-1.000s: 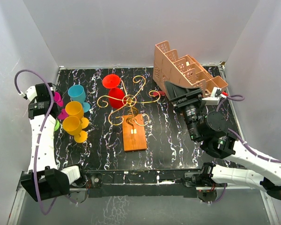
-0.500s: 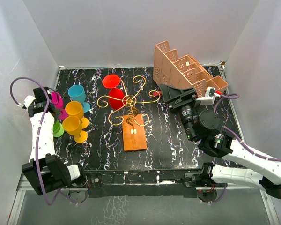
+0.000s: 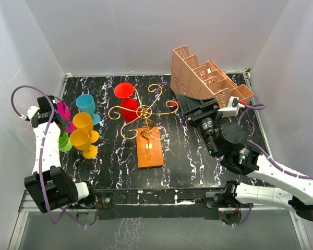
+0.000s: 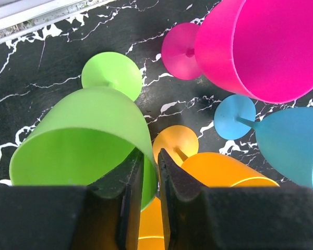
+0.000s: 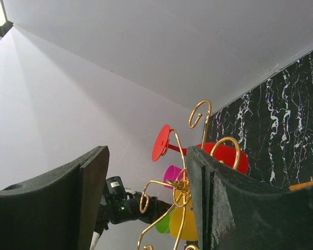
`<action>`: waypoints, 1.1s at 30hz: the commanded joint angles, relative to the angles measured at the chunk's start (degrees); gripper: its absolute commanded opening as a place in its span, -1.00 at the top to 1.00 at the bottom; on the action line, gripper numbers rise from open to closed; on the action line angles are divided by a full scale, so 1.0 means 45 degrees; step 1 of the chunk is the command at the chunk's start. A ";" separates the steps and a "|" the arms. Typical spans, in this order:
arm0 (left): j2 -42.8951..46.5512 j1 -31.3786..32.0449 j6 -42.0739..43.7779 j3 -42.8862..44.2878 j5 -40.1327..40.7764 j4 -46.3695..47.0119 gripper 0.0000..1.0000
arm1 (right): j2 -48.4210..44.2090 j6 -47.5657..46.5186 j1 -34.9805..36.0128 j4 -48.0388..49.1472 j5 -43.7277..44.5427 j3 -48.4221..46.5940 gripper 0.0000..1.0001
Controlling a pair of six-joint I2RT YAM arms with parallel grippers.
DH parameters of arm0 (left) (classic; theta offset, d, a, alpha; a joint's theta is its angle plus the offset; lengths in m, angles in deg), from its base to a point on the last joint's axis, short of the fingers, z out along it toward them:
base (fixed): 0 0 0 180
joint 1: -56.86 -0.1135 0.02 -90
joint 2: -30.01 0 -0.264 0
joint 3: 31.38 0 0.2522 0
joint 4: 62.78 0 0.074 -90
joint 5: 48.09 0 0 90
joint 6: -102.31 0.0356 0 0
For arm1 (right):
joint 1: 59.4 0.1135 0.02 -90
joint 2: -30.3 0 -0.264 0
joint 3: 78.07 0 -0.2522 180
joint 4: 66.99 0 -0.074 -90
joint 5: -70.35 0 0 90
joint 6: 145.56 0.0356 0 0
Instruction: Take the wine glass off the wine glass rack
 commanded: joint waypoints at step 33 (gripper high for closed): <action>0.3845 0.1626 0.4662 0.3818 -1.1186 0.2230 -0.94 | 0.1855 -0.4367 0.0008 -0.1213 -0.1835 -0.2520 -0.34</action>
